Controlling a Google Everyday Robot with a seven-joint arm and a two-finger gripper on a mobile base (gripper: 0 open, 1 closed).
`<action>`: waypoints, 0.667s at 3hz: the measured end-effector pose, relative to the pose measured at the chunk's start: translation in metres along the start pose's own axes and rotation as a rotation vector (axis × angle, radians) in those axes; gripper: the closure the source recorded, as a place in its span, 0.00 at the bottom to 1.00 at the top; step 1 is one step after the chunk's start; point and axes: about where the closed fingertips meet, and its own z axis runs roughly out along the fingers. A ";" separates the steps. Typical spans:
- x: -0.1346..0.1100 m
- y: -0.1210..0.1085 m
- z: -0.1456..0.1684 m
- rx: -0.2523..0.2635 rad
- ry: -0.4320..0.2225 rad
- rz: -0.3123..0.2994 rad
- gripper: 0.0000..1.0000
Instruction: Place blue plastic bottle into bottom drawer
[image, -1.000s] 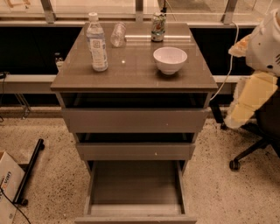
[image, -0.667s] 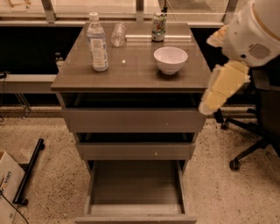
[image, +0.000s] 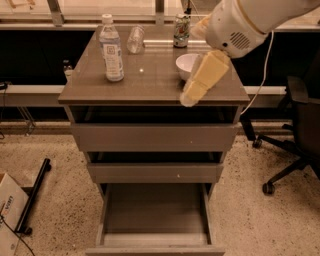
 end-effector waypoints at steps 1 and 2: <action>-0.025 -0.028 0.028 -0.034 -0.077 -0.028 0.00; -0.025 -0.028 0.028 -0.034 -0.077 -0.027 0.00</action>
Offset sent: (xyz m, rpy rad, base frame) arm 0.0286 0.0244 -0.0006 0.0488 0.0013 0.0534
